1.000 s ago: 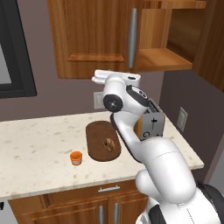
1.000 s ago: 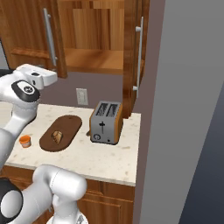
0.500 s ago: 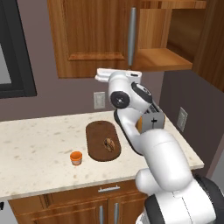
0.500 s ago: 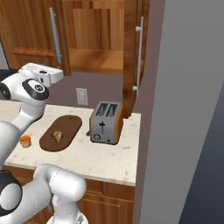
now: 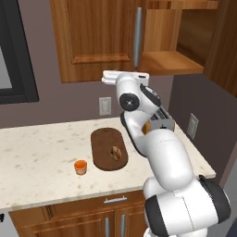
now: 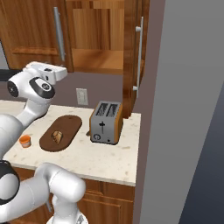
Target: Pick the bread, place it on the cutting board, pick the jam, place it on the counter, and close the cabinet.
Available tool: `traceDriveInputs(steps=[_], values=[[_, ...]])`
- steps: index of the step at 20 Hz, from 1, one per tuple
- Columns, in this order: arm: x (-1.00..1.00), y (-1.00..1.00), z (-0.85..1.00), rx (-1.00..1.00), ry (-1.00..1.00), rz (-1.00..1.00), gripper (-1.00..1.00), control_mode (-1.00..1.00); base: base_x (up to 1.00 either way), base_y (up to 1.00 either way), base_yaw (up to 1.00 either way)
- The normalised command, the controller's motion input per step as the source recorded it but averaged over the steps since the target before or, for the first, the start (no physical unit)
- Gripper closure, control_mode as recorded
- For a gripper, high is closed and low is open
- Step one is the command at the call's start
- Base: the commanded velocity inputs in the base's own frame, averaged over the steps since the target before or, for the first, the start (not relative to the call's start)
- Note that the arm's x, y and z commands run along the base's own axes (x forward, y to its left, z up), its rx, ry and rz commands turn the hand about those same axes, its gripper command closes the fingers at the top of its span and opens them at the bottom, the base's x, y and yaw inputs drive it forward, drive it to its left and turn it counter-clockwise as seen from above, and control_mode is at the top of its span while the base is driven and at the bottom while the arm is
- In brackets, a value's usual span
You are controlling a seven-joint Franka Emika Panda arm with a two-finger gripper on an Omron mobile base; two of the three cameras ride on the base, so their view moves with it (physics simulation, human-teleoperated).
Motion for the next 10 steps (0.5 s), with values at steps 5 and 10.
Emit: traceDriveInputs(steps=[5, 10], values=[[0.18, 0.0, 0.0, 0.0, 0.0, 0.0, -1.0, -1.0, 0.0, 0.0, 0.0], [0.21, 0.0, 0.0, 0.0, 0.0, 0.0, -1.0, -1.0, 0.0, 0.0, 0.0]])
